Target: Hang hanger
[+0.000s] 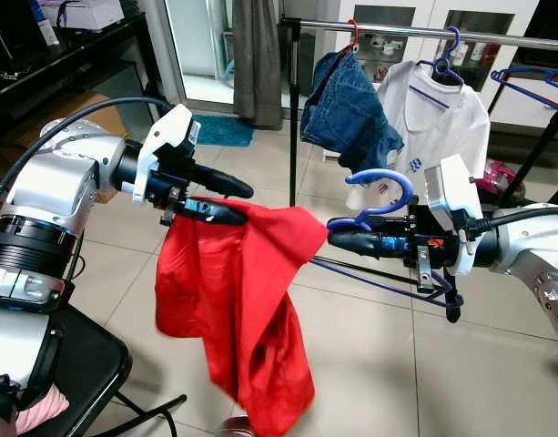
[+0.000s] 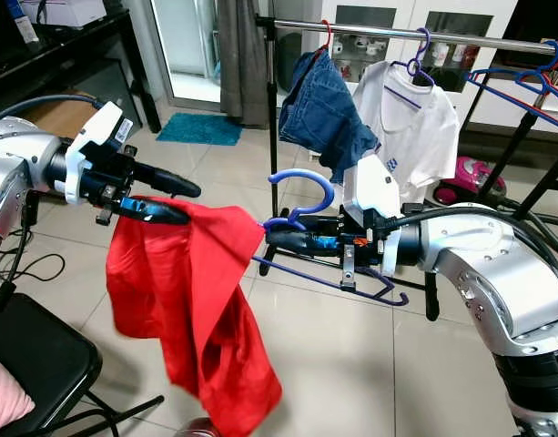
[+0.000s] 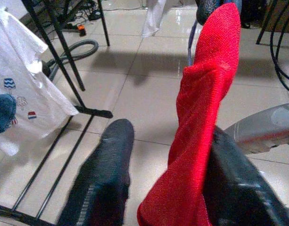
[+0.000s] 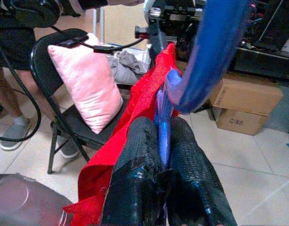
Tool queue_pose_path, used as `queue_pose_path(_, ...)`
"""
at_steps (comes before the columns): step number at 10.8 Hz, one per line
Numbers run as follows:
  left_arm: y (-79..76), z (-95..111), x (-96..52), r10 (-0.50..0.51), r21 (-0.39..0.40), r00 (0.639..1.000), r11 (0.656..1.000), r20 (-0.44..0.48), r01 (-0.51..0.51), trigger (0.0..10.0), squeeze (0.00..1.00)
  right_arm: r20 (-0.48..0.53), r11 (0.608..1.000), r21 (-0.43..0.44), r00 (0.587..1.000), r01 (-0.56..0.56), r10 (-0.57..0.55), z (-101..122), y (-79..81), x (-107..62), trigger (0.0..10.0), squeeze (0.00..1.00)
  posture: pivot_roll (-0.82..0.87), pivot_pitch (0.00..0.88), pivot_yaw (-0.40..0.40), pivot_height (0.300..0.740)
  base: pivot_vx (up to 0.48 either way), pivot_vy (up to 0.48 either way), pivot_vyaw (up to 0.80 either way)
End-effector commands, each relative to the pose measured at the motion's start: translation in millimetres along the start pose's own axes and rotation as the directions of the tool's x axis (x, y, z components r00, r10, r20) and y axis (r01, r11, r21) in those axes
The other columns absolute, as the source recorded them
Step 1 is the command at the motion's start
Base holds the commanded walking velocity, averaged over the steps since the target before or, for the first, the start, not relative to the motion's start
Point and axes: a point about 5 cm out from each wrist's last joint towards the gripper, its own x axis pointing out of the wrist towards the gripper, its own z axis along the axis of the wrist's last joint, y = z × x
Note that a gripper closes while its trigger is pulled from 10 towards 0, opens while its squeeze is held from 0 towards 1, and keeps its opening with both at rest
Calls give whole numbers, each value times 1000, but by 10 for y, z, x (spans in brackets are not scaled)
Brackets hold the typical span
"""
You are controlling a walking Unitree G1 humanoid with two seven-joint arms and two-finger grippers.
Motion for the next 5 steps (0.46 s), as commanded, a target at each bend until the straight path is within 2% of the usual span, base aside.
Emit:
queue_pose_path(1, 12, 59, -1, -14, 5, 1000, 1000, 0, 14, 0, 0, 38, 996, -58, 997, -72, 74, 167, 35, 33, 10000, 0, 166, 0, 60, 740, 0, 0, 0)
queue_pose_path(5, -25, 46, 8, -37, -31, 999, 999, -10, 37, 0, 0, 54, 994, -50, 994, -93, 96, 216, -9, 35, 10000, 0, 167, 0, 55, 740, 0, 0, 0)
